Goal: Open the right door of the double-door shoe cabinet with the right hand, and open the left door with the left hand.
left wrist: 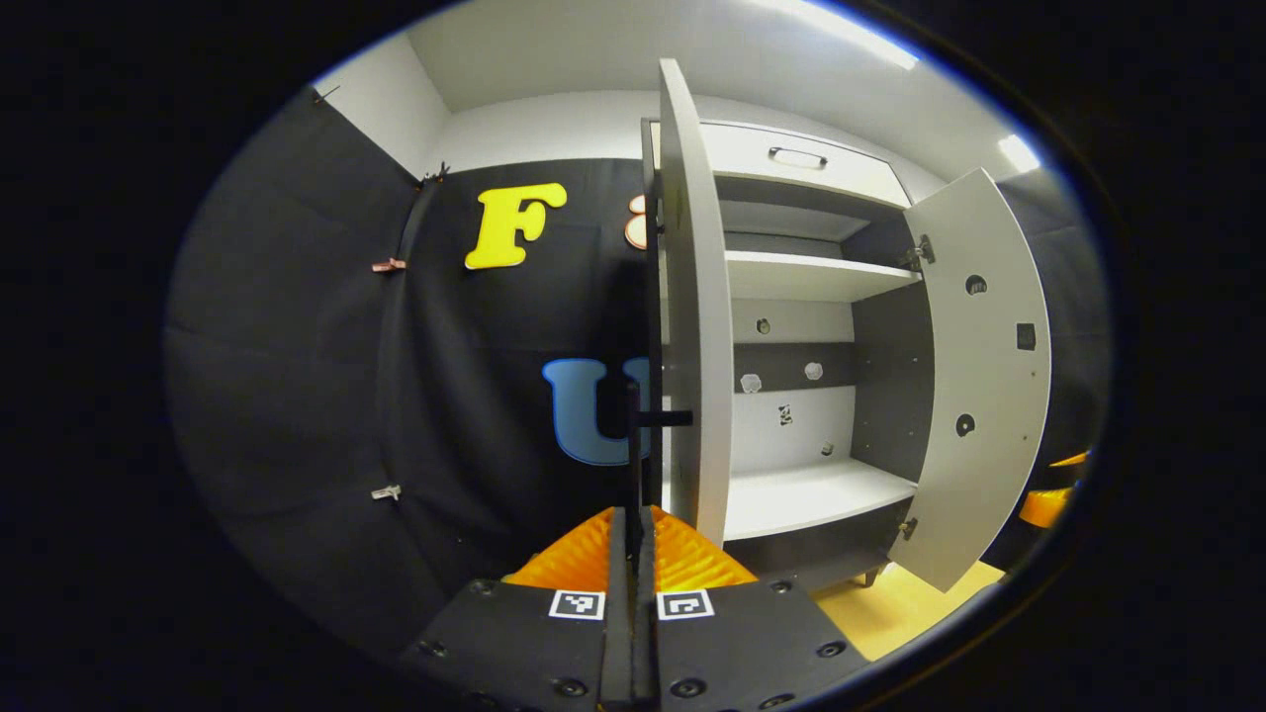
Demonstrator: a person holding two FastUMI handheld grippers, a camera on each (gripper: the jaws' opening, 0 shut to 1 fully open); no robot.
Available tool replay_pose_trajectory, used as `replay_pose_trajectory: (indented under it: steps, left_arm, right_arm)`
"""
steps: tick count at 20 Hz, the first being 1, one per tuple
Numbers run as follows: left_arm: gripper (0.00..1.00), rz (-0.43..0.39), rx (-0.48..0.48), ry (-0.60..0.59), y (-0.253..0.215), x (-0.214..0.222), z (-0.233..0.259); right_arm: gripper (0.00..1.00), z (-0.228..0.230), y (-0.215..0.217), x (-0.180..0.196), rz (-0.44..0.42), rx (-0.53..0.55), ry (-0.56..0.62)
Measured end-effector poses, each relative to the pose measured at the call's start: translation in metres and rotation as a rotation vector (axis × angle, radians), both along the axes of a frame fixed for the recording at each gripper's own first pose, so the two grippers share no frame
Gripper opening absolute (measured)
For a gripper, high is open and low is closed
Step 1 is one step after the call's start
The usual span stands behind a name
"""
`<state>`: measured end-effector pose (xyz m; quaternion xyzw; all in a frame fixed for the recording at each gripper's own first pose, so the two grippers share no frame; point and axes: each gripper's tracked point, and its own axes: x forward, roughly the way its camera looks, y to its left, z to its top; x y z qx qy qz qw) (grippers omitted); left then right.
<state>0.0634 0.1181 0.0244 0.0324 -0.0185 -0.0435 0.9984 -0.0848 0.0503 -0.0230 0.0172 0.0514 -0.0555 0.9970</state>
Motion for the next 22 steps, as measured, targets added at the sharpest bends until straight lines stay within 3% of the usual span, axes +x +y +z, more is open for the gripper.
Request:
replay_pose_trajectory:
  steps: [6,9,11,13,17,19,22]
  left_arm:
    - [0.05,-0.047,-0.026,-0.011,-0.035,-0.046,0.005]
    - [0.05,0.006,0.006,-0.050,-0.040,-0.055,0.004]
    - [0.09,-0.011,0.031,-0.062,-0.062,-0.057,-0.003]
    - [0.23,-0.055,0.030,-0.039,-0.086,-0.060,-0.019]
    - [0.78,-0.117,-0.007,-0.001,-0.119,-0.067,-0.040]
    - [0.96,-0.116,-0.001,-0.012,-0.125,-0.069,-0.042]
    - [0.98,-0.101,0.015,0.007,-0.132,-0.070,-0.056]
  right_arm:
    - [0.98,0.024,-0.016,0.003,-0.045,-0.012,-0.048]
    - [0.98,0.034,-0.029,0.005,-0.079,-0.023,-0.073]
    - [0.98,0.036,-0.032,0.002,-0.090,-0.011,-0.085]
    - [0.98,0.033,-0.037,0.001,-0.097,-0.006,-0.099]
    - [0.98,0.009,-0.043,-0.007,-0.097,0.012,-0.068]
    - [0.98,-0.003,-0.049,-0.010,-0.106,0.023,-0.051]
    - [0.98,-0.018,-0.056,-0.012,-0.097,0.039,-0.024]
